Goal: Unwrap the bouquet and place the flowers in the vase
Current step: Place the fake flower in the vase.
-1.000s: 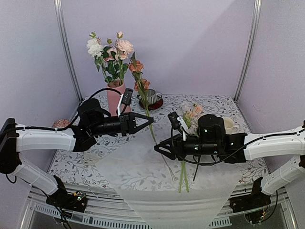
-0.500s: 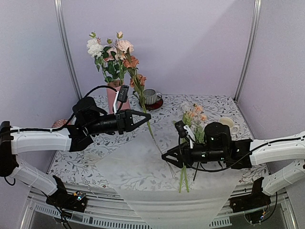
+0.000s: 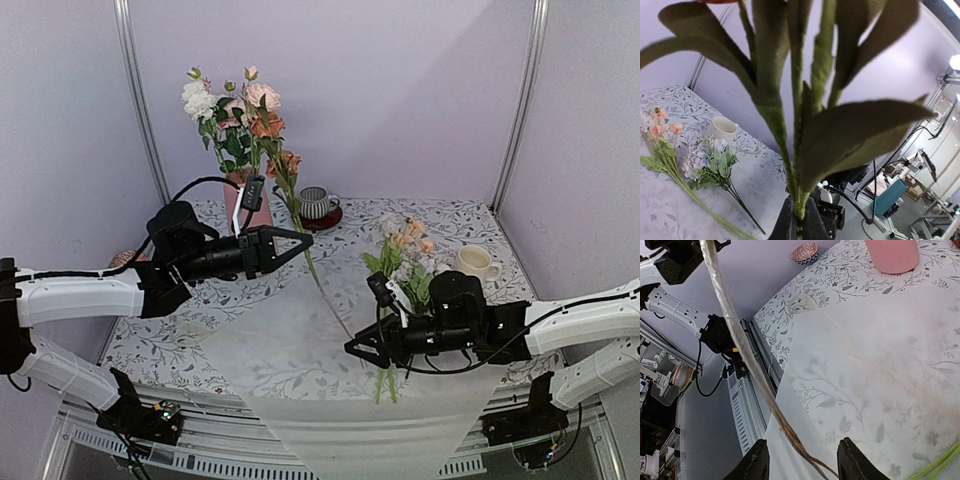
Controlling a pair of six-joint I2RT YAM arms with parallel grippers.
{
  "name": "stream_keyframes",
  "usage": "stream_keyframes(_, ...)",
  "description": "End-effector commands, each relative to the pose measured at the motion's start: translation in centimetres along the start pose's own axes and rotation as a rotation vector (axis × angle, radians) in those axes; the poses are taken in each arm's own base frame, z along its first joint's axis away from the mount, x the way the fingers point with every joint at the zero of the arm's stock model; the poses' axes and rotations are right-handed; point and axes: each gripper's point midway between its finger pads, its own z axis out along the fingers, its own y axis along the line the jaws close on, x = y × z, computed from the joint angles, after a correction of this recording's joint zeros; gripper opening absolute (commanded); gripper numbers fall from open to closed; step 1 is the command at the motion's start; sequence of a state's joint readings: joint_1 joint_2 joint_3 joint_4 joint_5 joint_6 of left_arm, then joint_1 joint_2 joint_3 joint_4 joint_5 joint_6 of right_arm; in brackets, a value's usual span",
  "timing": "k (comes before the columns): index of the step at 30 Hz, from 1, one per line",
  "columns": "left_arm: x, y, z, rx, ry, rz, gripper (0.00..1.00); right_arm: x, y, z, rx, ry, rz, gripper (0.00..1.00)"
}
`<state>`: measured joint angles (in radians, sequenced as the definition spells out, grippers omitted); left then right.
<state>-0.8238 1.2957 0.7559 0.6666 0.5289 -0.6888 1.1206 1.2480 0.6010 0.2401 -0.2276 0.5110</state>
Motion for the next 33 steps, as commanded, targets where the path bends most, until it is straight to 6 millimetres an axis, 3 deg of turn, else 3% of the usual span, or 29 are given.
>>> stream_keyframes(1,-0.4,-0.6,-0.3,-0.002,-0.016,0.012,0.0,0.7,0.2,-0.2,-0.01,0.015,-0.014,0.47)
stream_keyframes(11,-0.4,0.1,-0.4,-0.038,-0.02,0.007,0.0,2.4,-0.2,0.1,-0.001,0.056,-0.013,0.35)
stream_keyframes(28,-0.4,0.5,-0.3,-0.05,-0.025,-0.003,0.0,3.8,-1.1,1.4,0.036,0.097,-0.011,0.27)
stream_keyframes(33,-0.4,0.6,-0.4,-0.056,-0.032,-0.003,0.0,4.3,-1.1,1.8,0.039,0.109,0.0,0.12)
